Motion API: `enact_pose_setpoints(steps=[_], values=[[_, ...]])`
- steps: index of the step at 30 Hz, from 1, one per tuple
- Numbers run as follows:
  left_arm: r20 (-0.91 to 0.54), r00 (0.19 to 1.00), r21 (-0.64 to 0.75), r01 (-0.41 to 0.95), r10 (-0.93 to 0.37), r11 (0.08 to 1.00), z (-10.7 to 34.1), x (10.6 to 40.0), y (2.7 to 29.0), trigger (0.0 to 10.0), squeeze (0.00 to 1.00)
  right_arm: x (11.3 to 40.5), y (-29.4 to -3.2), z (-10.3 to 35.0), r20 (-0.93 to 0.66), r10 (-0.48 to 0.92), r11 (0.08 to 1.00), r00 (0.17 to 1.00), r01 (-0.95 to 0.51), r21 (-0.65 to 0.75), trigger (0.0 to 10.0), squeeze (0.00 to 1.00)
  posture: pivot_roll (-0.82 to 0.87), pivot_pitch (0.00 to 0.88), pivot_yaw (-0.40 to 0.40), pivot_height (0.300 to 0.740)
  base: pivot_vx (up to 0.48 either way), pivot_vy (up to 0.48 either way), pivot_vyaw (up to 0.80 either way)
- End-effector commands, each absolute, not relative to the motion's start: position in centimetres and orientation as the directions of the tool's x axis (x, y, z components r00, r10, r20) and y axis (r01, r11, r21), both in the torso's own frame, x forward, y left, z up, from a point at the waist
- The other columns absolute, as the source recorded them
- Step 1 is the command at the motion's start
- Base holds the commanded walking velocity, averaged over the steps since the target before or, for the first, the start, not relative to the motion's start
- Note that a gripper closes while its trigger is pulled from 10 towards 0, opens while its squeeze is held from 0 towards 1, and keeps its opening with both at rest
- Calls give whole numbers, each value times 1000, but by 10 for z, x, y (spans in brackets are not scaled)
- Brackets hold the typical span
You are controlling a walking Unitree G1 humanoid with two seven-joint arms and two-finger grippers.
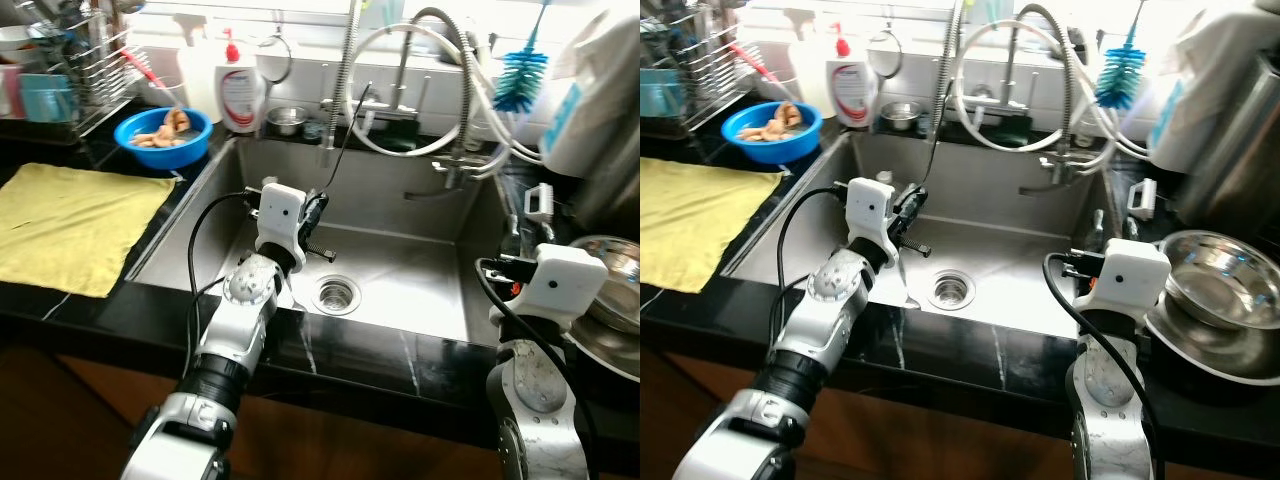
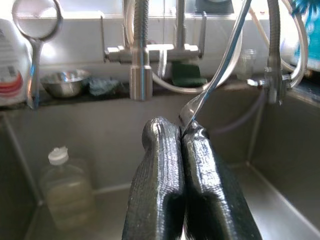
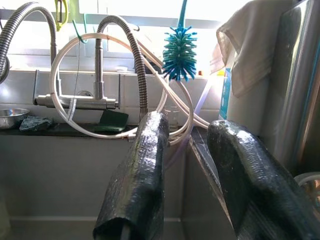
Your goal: Kitchen organization
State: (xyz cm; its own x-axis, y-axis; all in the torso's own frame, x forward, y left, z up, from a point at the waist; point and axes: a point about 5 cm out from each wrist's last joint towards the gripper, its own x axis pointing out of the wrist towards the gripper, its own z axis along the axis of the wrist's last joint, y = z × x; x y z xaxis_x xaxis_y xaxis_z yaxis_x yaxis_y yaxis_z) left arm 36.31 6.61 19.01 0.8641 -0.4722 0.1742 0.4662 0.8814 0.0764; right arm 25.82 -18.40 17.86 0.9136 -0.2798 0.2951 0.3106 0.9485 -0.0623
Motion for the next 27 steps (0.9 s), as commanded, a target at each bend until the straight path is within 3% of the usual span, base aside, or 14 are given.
enact_pose_setpoints(steps=[1, 5, 7, 13, 14, 15, 16, 17, 27], values=[[113, 839, 57, 529, -531, 847, 186, 362, 55, 10000, 204, 256, -188, 187, 318, -297, 941, 900, 333, -65, 10000, 0, -25, 0, -21, 740, 0, 0, 0], [11, 842, 65, 537, -539, 841, 175, 363, 55, 10000, 196, 254, -191, 183, 289, -320, 932, 902, 355, -78, 10000, 0, -24, 0, -20, 740, 0, 0, 0], [-80, 826, 69, 563, -558, 823, 164, 361, 54, 10000, 145, 254, -193, 183, 283, -331, 927, 900, 366, -79, 10000, 0, -24, 0, -19, 740, 0, 0, 0], [-193, 785, 102, 613, -589, 784, 150, 355, 51, 10000, 200, 253, -199, 186, 272, -362, 914, 892, 397, -85, 10000, 0, -24, 0, -20, 740, 0, 0, 0], [-208, 779, 96, 618, -592, 780, 149, 354, 51, 10000, 643, 253, -202, 187, 264, -385, 904, 884, 419, -86, 10000, 0, -24, 0, -21, 740, 0, 0, 0], [-212, 779, 97, 618, -590, 780, 148, 354, 50, 10000, 796, 253, -203, 187, 259, -398, 898, 880, 432, -86, 10000, 0, -26, 0, -21, 740, 0, 0, 0], [-215, 779, 98, 617, -589, 780, 148, 353, 50, 10000, 827, 252, -204, 186, 256, -406, 894, 877, 439, -86, 10000, 0, -26, 0, -21, 740, 0, 0, 0], [-216, 779, 100, 617, -589, 780, 148, 353, 50, 10000, 1000, 252, -206, 186, 253, -415, 893, 874, 445, -72, 10000, 0, -26, 0, -20, 740, 0, 0, 0], [-227, 781, 107, 614, -582, 782, 147, 353, 52, 10000, 1000, 243, -224, 181, 186, -558, 818, 809, 574, -43, 10000, 0, -30, 0, -17, 740, 0, 0, 0]])
